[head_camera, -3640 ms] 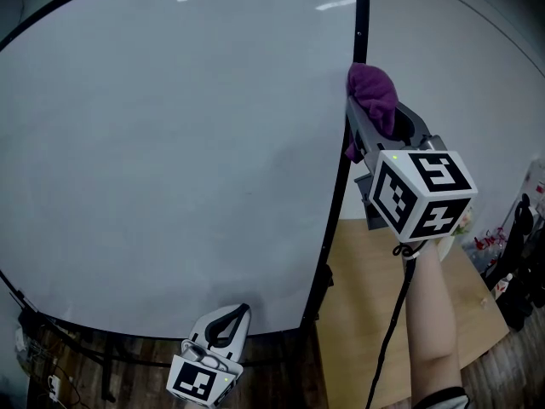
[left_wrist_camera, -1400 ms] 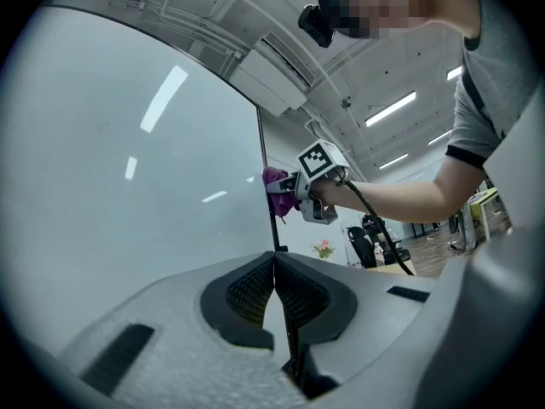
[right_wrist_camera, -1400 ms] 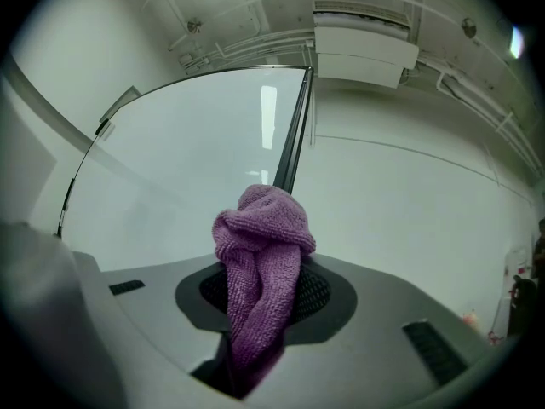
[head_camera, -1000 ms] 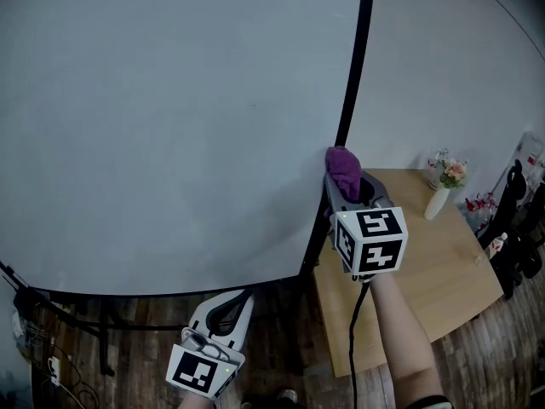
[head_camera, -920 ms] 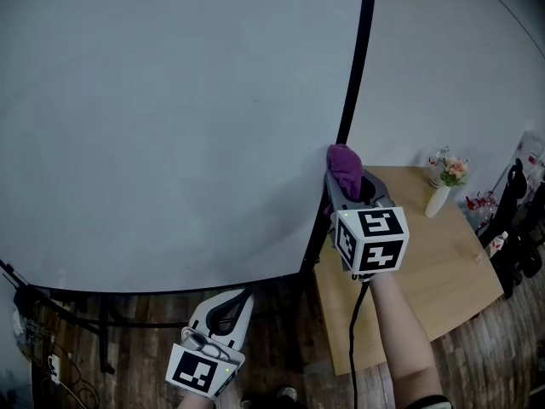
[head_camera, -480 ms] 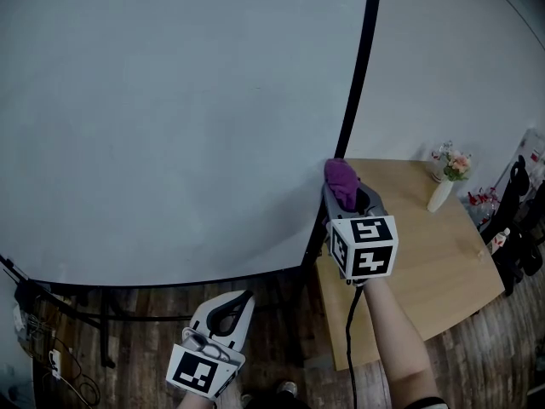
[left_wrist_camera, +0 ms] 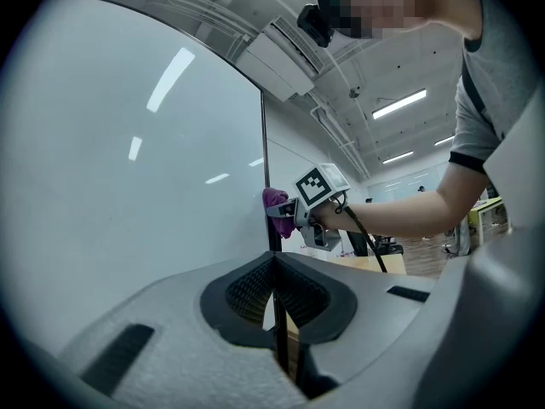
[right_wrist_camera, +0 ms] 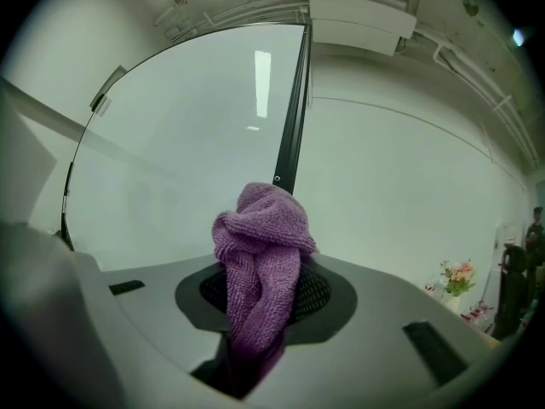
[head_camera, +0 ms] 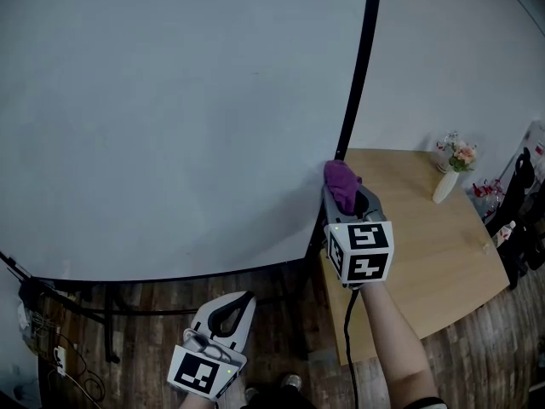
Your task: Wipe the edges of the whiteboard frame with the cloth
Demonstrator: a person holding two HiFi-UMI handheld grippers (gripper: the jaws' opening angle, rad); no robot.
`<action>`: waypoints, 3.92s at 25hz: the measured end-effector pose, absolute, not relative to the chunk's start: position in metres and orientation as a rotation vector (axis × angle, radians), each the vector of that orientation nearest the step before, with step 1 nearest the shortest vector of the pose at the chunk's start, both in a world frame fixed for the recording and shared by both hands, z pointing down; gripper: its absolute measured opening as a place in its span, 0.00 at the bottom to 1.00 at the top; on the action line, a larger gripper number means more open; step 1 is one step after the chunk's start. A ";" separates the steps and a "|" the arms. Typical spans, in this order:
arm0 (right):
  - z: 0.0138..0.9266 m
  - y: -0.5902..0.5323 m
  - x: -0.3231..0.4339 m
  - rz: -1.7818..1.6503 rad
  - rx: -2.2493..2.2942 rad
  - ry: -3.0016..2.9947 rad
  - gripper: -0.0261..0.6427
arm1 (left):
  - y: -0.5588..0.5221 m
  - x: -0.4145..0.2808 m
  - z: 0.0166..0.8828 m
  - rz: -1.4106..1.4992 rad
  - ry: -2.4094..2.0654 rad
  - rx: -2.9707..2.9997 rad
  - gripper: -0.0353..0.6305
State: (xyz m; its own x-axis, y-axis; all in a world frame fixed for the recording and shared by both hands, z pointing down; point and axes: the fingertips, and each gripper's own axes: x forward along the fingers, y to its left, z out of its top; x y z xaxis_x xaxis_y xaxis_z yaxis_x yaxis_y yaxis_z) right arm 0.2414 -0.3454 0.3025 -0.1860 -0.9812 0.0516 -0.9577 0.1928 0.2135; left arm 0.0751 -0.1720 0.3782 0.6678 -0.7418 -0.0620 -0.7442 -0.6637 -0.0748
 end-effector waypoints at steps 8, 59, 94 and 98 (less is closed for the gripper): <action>0.321 -0.342 0.222 -0.248 1.820 -2.269 0.20 | -0.171 0.072 0.390 -0.002 1.264 -2.793 0.08; 0.526 -0.349 0.224 0.220 1.750 -2.196 0.19 | -0.171 0.052 0.475 -0.108 1.369 -2.943 0.08; 0.603 -0.356 0.228 0.401 1.751 -2.142 0.19 | -0.186 0.045 0.503 -0.162 1.461 -2.959 0.08; 0.613 -0.356 0.230 0.404 1.754 -2.130 0.19 | -0.188 0.042 0.506 -0.161 1.479 -2.947 0.08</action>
